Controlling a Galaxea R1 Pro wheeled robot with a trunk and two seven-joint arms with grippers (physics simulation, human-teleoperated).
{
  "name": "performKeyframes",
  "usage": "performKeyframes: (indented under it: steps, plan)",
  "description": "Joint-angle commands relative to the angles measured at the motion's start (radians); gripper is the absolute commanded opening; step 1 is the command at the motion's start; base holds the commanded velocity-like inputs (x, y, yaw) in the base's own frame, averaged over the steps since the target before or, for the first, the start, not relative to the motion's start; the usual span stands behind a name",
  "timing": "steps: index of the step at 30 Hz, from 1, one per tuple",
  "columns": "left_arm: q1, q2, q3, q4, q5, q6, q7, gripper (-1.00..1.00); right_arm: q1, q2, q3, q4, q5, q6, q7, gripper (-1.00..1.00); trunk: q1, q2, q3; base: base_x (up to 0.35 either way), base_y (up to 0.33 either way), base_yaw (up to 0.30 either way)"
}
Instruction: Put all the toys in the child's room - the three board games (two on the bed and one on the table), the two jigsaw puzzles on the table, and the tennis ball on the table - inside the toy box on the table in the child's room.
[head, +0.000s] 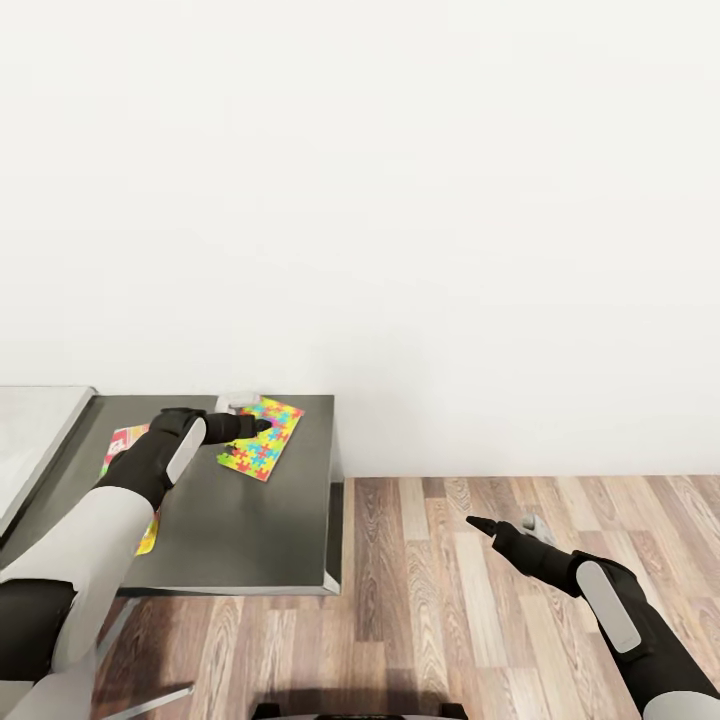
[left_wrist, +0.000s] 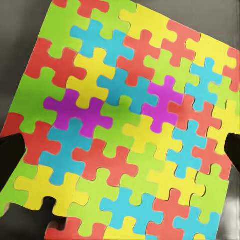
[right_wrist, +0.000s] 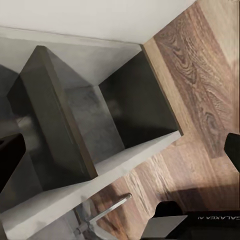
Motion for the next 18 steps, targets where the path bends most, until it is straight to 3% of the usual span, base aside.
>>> performKeyframes:
  steps: [1, 18]
  plan:
    - [-0.001, 0.001, -0.003, -0.001, 0.004, 0.004, 0.001, 1.0, -0.001, 0.0, -0.002, 0.0, 0.001, 0.006, 0.003, 1.0, 0.001, -0.002, -0.001, 0.0, -0.1, 0.0]
    - [-0.001, 0.001, -0.006, -0.001, 0.004, 0.003, 0.001, 1.0, -0.001, -0.001, -0.002, 0.0, 0.001, 0.007, 0.003, 1.0, 0.001, -0.002, -0.001, 0.0, -0.019, 0.0]
